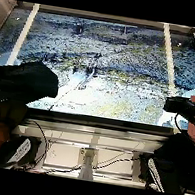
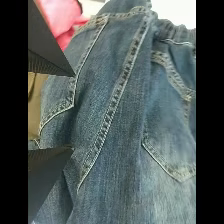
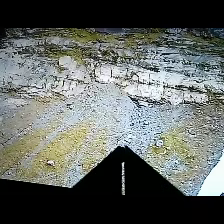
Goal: Fold the clothes and pants, and hang the long-sleeved shirts on hangers.
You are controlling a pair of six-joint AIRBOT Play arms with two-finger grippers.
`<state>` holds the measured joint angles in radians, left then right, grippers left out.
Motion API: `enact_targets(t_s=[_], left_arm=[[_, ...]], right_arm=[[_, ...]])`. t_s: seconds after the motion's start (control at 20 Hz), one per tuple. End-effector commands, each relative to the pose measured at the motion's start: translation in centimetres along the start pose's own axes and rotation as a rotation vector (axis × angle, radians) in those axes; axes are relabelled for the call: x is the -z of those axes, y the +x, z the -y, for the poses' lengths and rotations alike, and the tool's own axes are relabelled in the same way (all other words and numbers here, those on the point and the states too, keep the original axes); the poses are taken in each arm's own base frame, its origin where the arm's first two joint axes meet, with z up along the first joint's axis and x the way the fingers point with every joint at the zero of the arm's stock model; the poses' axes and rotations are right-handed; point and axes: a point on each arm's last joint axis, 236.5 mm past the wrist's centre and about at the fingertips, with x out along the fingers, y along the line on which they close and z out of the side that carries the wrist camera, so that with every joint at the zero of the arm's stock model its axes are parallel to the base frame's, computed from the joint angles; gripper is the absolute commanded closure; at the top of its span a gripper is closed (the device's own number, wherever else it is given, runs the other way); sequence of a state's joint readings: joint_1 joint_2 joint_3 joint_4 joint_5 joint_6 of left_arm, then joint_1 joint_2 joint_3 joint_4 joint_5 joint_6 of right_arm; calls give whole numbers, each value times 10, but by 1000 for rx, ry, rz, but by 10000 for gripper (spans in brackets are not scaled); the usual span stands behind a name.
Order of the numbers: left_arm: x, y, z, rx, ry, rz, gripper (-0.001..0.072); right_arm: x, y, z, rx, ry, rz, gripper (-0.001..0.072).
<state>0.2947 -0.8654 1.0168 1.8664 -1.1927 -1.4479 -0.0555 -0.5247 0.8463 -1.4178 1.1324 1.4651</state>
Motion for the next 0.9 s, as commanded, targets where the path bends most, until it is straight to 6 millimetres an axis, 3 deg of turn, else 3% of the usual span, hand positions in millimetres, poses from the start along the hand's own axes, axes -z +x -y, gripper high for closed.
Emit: enact_targets(t_s=[0.0,0.1,0.2,0.3,0.5,0.85], left_arm=[[30,22,5,1,-11,-181,205],[49,33,9,1,-61,-292,190],[49,40,10,-20,-279,-303,64],[43,40,4,-53,-496,-263,62],[46,41,5,-71,-769,-264,63],[96,61,32,-81,-840,-414,68]], right_arm=[[0,0,0,0,0,0,655],[0,0,0,0,0,0,655],[0,0,0,0,0,0,655],[0,0,0,0,0,0,655],[0,0,0,0,0,0,655],[0,0,0,0,0,0,655]])
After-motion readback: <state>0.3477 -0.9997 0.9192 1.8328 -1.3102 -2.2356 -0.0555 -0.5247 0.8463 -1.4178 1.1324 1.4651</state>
